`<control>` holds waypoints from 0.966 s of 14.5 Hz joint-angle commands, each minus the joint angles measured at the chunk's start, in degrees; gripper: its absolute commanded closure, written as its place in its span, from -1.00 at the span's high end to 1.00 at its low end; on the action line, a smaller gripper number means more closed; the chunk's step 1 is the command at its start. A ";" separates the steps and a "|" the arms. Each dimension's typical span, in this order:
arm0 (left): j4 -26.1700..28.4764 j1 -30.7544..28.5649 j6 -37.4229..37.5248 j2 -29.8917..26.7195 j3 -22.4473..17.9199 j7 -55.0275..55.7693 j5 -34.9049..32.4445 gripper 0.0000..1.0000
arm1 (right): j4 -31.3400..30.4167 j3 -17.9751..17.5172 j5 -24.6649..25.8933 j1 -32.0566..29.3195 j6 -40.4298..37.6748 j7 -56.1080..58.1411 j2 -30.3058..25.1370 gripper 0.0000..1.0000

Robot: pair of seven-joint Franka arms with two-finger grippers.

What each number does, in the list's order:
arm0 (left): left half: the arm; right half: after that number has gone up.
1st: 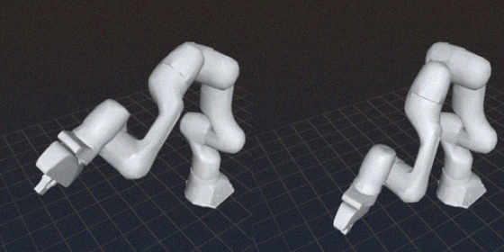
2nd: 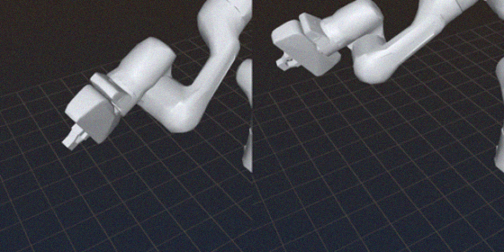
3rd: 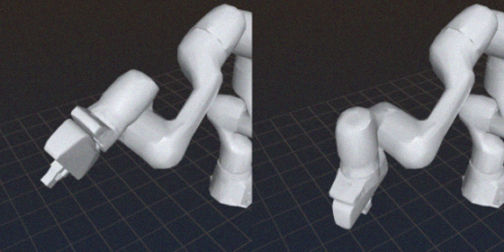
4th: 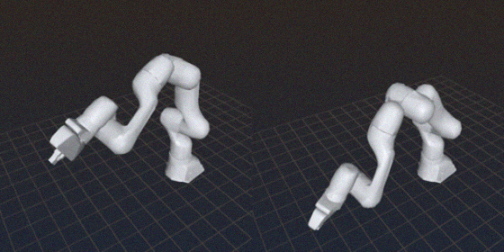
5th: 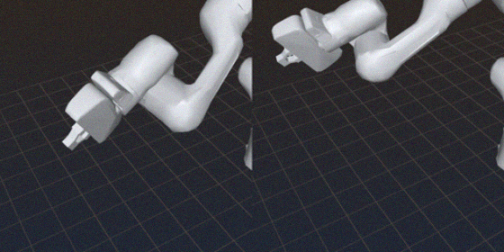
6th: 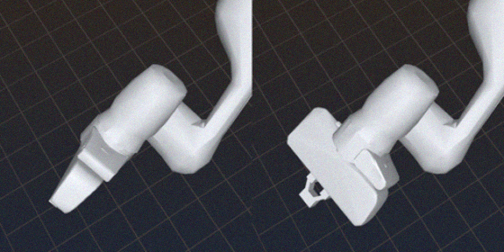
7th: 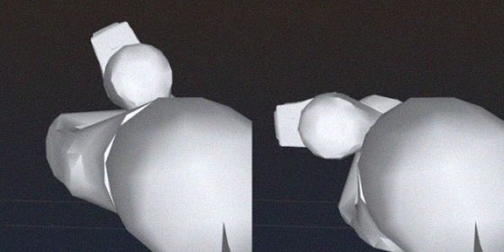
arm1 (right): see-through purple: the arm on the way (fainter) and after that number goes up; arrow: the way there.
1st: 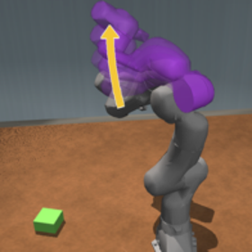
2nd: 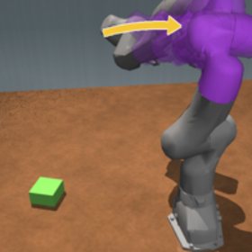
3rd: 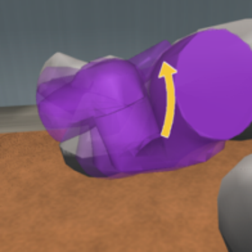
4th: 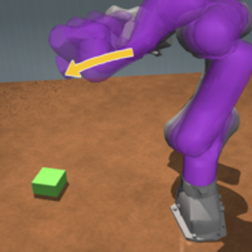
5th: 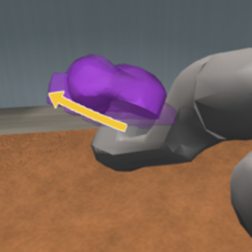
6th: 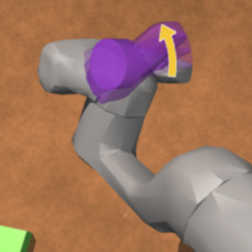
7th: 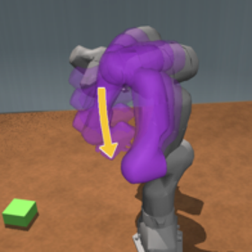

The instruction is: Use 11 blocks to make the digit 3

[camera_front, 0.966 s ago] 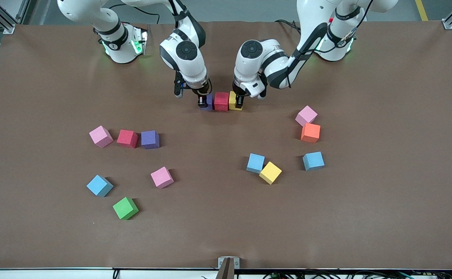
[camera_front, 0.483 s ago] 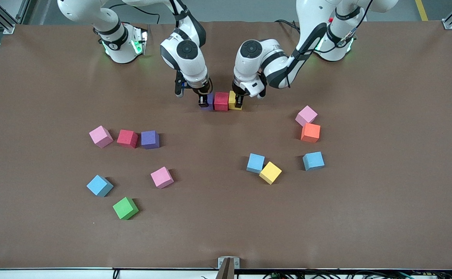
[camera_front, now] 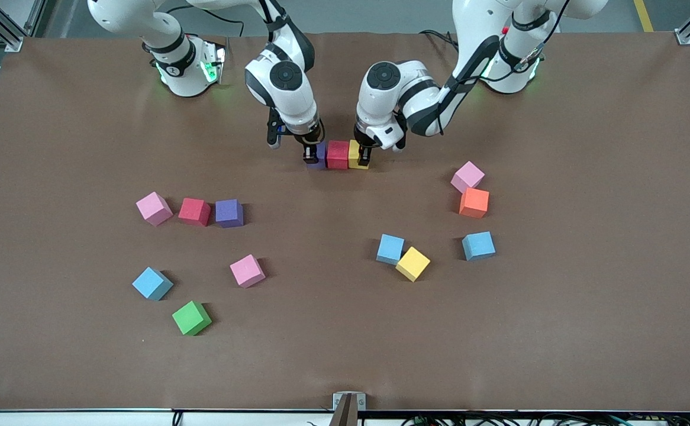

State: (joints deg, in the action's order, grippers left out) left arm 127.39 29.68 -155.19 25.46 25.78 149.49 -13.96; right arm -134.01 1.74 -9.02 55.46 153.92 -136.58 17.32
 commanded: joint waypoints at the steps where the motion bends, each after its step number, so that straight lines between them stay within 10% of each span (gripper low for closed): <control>1: -0.92 0.03 -0.91 0.99 -0.11 0.54 0.78 -0.50 | 1.12 0.37 -1.09 1.23 0.94 -0.88 1.75 -0.99; 8: -0.83 0.20 -0.82 1.34 -0.20 0.45 0.60 -0.37 | 1.56 0.46 -1.09 1.49 0.94 -1.67 2.19 -0.99; 9: -0.83 0.20 -0.82 1.34 -0.20 0.37 0.52 -0.18 | 1.56 0.46 -1.09 1.49 0.94 -1.67 2.19 -0.99; 11: -0.83 0.03 -0.38 1.08 -0.20 0.19 0.17 0.99 | 1.56 0.46 -1.09 1.49 0.94 -1.67 2.19 -0.99; 14: -0.83 -0.32 2.33 -0.49 -0.11 0.02 0.08 1.00 | 1.73 0.46 -1.09 1.49 0.94 -1.67 2.19 -0.99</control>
State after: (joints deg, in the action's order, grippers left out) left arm 127.03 29.62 -154.85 25.91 25.60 149.53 -13.90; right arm -133.37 1.74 -9.02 55.69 153.93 -137.28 17.76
